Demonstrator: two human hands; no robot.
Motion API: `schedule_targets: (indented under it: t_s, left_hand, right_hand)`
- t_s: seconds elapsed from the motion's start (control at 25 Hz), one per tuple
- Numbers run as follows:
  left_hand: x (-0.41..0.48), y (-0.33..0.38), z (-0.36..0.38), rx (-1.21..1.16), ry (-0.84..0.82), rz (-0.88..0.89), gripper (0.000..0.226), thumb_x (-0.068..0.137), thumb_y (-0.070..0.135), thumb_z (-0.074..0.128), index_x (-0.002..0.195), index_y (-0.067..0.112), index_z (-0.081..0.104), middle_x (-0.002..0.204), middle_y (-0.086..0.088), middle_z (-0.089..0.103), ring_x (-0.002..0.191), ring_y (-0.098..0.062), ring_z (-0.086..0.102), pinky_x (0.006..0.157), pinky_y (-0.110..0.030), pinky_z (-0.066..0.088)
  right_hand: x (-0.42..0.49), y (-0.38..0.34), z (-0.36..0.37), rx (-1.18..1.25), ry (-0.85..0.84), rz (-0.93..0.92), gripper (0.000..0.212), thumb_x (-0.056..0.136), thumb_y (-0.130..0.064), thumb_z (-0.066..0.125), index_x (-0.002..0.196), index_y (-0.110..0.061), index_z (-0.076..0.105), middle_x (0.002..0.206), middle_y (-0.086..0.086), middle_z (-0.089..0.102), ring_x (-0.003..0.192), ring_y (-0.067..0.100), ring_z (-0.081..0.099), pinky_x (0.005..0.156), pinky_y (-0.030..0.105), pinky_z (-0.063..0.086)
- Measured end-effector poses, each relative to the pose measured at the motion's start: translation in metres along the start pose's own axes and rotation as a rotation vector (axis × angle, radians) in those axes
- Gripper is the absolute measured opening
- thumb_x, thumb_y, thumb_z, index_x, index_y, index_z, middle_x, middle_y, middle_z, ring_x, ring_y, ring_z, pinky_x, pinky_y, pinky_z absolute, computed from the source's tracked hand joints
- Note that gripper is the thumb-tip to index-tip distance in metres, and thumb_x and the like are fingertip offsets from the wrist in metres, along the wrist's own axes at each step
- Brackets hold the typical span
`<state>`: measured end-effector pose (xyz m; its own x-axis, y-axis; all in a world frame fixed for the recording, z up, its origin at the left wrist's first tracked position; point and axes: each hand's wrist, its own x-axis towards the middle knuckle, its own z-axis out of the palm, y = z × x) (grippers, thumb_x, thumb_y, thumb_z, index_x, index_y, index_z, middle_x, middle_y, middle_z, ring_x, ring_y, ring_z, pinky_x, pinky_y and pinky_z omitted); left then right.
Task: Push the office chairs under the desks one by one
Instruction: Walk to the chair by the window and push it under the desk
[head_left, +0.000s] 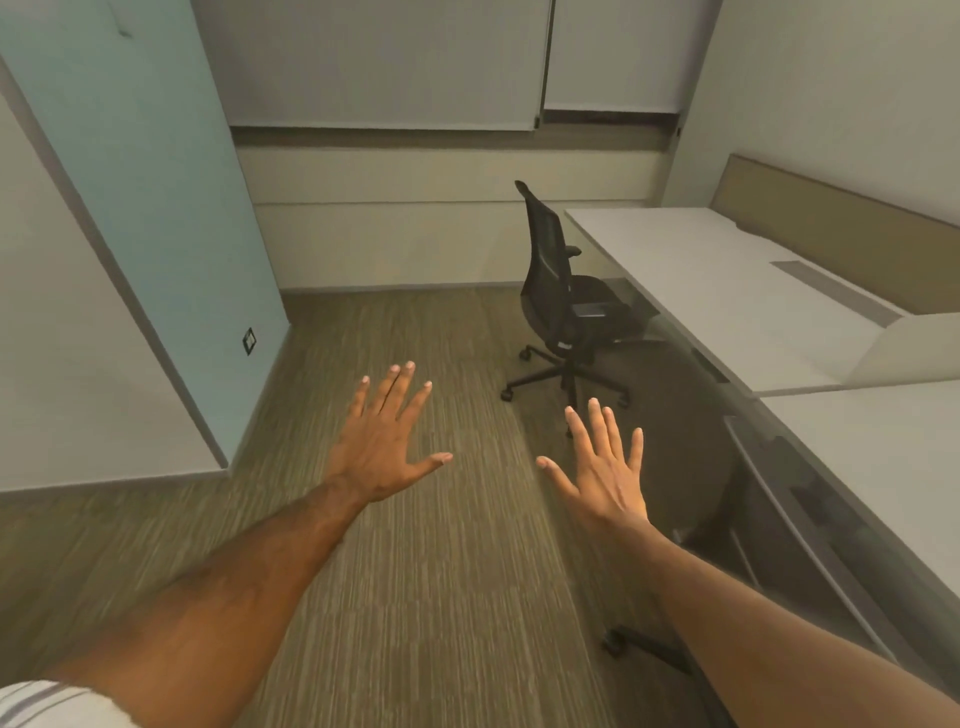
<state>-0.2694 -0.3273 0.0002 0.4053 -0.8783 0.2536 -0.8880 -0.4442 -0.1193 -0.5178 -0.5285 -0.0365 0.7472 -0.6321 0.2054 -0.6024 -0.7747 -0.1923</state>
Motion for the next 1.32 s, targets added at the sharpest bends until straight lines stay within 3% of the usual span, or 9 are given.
schedule_targets:
  t_s: [0.24, 0.64, 1.0, 1.16, 1.32]
  left_hand:
    - [0.125, -0.065, 0.050, -0.070, 0.004, -0.005, 0.103, 0.085, 0.088, 0.011, 0.163, 0.019, 0.009, 0.170, -0.011, -0.005, 0.157, -0.026, -0.009, 0.127, -0.055, 0.001]
    - [0.380, -0.157, 0.135, -0.066, -0.079, 0.047, 0.106, 0.080, 0.088, -0.003, 0.162, 0.021, 0.004, 0.170, -0.011, -0.007, 0.157, -0.025, -0.010, 0.127, -0.049, -0.006]
    - [0.589, -0.249, 0.212, -0.183, -0.093, 0.130, 0.112, 0.078, 0.090, -0.004, 0.161, 0.020, 0.022, 0.170, -0.011, 0.010, 0.158, -0.027, 0.006, 0.127, -0.051, 0.005]
    - [0.690, -0.298, 0.242, -0.213, -0.110, 0.214, 0.113, 0.078, 0.090, -0.005, 0.160, 0.020, 0.027, 0.169, -0.012, 0.016, 0.157, -0.028, 0.012, 0.126, -0.052, 0.010]
    - [0.780, -0.340, 0.259, -0.203, -0.110, 0.316, 0.111, 0.081, 0.089, -0.003, 0.159, 0.018, 0.032, 0.167, -0.014, 0.023, 0.156, -0.030, 0.020, 0.125, -0.054, 0.015]
  right_hand:
    - [0.125, 0.011, 0.058, -0.037, -0.059, 0.021, 0.091, 0.087, -0.087, 0.002, 0.160, -0.033, -0.007, 0.168, 0.000, -0.019, 0.150, 0.015, -0.030, 0.108, 0.044, -0.038]
    - [0.392, 0.053, 0.107, -0.022, -0.037, 0.131, 0.093, 0.086, -0.087, 0.004, 0.161, -0.032, -0.001, 0.169, 0.002, -0.015, 0.150, 0.016, -0.028, 0.107, 0.044, -0.039]
    - [0.590, 0.048, 0.150, -0.047, -0.028, 0.223, 0.099, 0.082, -0.089, -0.001, 0.162, -0.030, 0.001, 0.169, 0.002, -0.017, 0.151, 0.019, -0.027, 0.114, 0.051, -0.028]
    - [0.675, 0.035, 0.168, -0.055, -0.040, 0.344, 0.094, 0.086, -0.085, 0.008, 0.162, -0.030, 0.001, 0.169, 0.002, -0.017, 0.152, 0.018, -0.025, 0.119, 0.054, -0.022]
    - [0.749, 0.024, 0.179, -0.034, -0.011, 0.453, 0.088, 0.093, -0.079, 0.022, 0.162, -0.030, 0.004, 0.170, 0.002, -0.012, 0.152, 0.017, -0.023, 0.117, 0.051, -0.024]
